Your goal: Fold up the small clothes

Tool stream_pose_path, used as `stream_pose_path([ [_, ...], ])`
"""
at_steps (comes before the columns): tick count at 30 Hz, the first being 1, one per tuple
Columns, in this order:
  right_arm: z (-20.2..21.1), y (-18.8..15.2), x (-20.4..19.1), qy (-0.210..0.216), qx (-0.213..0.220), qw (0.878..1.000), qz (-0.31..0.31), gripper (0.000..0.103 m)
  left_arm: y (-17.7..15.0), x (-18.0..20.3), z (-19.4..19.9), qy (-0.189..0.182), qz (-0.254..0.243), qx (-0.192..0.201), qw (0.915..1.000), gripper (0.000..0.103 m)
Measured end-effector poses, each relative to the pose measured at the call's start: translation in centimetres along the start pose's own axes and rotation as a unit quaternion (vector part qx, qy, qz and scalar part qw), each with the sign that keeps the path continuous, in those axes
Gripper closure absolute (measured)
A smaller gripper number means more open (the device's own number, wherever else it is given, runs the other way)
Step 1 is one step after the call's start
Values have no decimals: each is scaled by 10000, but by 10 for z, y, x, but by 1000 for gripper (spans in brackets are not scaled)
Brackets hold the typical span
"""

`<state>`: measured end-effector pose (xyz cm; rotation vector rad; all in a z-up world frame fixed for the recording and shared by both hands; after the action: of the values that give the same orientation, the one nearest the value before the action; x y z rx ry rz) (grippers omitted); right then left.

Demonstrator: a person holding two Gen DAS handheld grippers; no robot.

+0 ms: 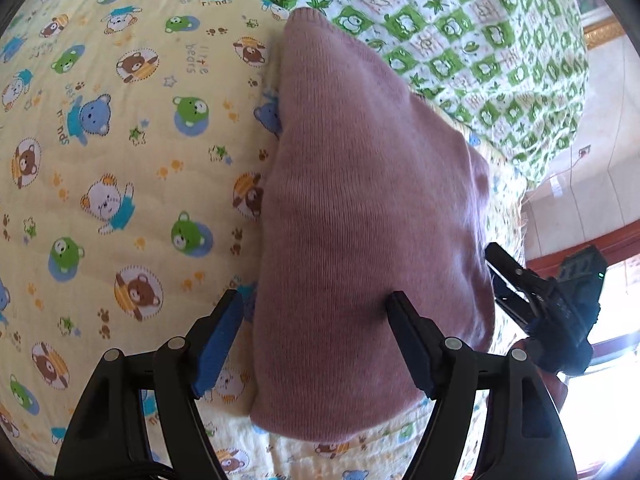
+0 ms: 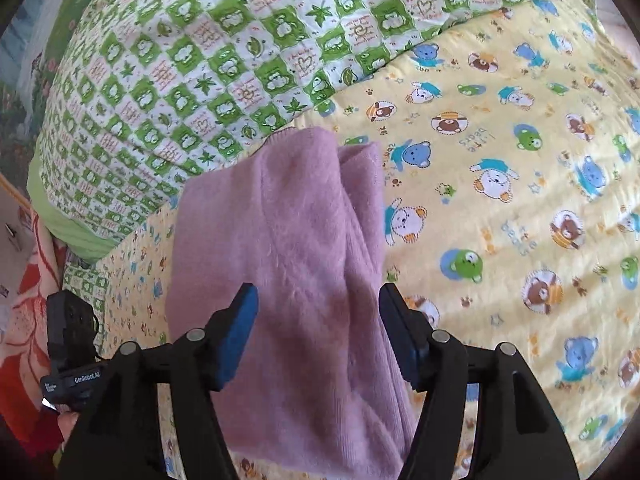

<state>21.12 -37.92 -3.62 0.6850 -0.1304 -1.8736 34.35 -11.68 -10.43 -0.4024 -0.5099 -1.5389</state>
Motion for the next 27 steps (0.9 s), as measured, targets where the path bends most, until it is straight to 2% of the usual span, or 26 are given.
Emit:
stream_pose_path([
  [5, -24, 14, 6, -74, -257, 9996, 58, 39, 11, 4, -10, 40, -3, -17, 10000, 25],
  [8, -39, 20, 28, -246, -413, 9988, -130, 39, 17, 7, -16, 14, -14, -64, 10000, 23],
  [11, -40, 23, 36, 83, -431, 9983, -379, 41, 23, 11, -22, 10, -60, -84, 9999, 21],
  [14, -37, 23, 25, 457, -445, 9976, -272, 40, 27, 9, -32, -66, -10, -176, 9998, 17],
  [16, -41, 22, 24, 481, -537, 9971, -247, 40, 29, 6, -42, -196, 105, -243, 9995, 17],
  [18, -46, 20, 22, 522, -624, 9964, -217, 40, 29, 5, -53, -419, 207, -298, 9985, 23],
  [20, -55, 16, 18, 621, -816, 9946, -163, 40, 29, 6, -57, -514, 215, -249, 9981, 36],
  [21, -58, 14, 15, 641, -903, 9938, -109, 44, 29, 7, -57, -517, 195, -220, 9982, 40],
  [22, -61, 13, 12, 675, -1005, 9926, -52, 50, 29, 10, -56, -521, 145, -175, 9984, 49],
  [24, -60, 12, 7, 724, -1055, 9918, -9, 69, 27, 16, -47, -569, -31, -74, 9984, 59],
  [27, -47, 11, -8, 748, -937, 9927, 115, 75, 21, 25, -31, -596, -197, 70, 9980, 65],
])
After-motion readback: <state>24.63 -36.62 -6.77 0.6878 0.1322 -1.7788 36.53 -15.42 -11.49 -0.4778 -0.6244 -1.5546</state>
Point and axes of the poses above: each gripper's, at about its wrist camera, not at the fingertips, and z roughly against the way its jaws point, x to its right, y to its top, the point moved 8 cm from there along -z, roughly the way its jaws point, and after that the axes turned 12 degrees about -x, right-handed, at the moved point
